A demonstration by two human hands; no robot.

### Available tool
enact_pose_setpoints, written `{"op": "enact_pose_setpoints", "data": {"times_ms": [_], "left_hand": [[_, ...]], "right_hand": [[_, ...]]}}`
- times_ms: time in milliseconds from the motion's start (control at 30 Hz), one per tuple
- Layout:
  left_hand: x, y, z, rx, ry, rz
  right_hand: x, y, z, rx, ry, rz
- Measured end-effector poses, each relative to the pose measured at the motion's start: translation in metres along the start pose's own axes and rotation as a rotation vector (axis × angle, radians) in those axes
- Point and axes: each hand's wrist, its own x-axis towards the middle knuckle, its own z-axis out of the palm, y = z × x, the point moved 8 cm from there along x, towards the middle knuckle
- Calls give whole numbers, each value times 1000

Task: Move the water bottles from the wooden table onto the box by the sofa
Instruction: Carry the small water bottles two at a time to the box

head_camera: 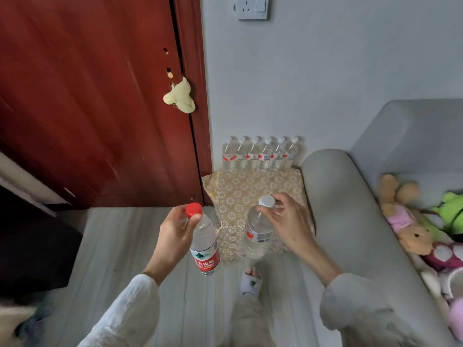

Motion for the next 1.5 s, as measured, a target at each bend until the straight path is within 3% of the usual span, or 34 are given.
{"op": "enact_pose_setpoints", "data": {"times_ms": [433, 733, 1167, 1333, 1500], "left_hand": [[227, -24, 125, 176, -194, -174], [343, -81, 205, 202, -343, -314], [416, -113, 253, 254, -448, -234], [422, -113, 255, 180, -397, -277], [414, -111, 253, 100, -395, -335]], "right_hand": [[232, 102, 95, -133, -240, 43], [323, 167, 178, -159, -467, 80], [369, 200, 225, -61, -318, 265], [365, 208, 231, 17, -284, 374], [365, 212, 231, 179, -359, 530]]}}
